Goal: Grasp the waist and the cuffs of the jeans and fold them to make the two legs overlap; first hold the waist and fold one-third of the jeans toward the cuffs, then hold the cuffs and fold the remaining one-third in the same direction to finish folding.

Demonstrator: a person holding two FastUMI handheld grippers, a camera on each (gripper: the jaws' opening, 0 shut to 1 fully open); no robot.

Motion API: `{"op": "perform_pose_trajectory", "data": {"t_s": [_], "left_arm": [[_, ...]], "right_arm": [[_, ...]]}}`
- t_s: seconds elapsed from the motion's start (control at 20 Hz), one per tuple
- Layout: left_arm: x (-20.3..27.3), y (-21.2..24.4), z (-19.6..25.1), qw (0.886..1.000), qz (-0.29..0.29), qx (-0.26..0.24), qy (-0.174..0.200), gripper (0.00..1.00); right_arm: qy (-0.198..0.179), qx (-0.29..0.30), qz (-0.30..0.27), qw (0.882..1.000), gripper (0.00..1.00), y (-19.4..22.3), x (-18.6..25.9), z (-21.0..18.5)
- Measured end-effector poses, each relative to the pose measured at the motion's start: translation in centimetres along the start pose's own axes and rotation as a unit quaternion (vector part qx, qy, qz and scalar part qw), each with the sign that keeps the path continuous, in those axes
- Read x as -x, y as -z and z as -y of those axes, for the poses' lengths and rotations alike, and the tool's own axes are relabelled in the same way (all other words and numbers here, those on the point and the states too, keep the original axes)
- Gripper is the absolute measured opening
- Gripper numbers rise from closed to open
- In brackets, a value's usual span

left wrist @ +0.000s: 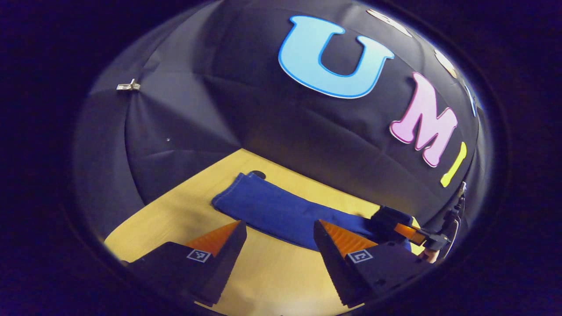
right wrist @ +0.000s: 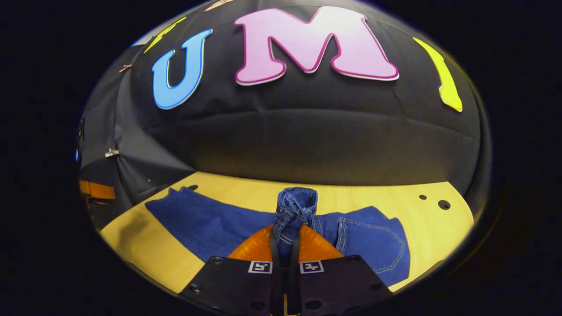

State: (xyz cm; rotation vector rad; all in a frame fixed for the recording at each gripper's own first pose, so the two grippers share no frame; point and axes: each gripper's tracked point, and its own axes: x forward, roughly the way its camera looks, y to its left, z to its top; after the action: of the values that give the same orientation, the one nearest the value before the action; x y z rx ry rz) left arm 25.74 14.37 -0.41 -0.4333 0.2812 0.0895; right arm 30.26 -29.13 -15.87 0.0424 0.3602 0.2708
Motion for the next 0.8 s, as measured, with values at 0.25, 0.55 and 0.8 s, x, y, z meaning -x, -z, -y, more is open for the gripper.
{"op": "perform_pose_trajectory", "data": {"t_s": [0.25, 0.55, 0.8], "left_arm": [[-6.6, -1.5, -4.5, 0.999, 0.01, -0.041, -0.02, 0.96], [-14.6, 0.1, -10.4, 0.993, -0.058, -0.085, -0.062, 0.96], [-15.4, 2.7, -10.5, 0.983, -0.124, -0.113, -0.069, 0.96]], "right_arm": [[-0.035, -0.019, -0.035, 0.999, 0.52, 2.8, 1.2, -3.5], [-0.047, -0.043, -0.02, 0.998, 0.98, 1.4, 5.6, -5.5], [-0.073, -0.087, -0.044, 0.993, 0.98, 3.0, 9.1, -7.1]]}}
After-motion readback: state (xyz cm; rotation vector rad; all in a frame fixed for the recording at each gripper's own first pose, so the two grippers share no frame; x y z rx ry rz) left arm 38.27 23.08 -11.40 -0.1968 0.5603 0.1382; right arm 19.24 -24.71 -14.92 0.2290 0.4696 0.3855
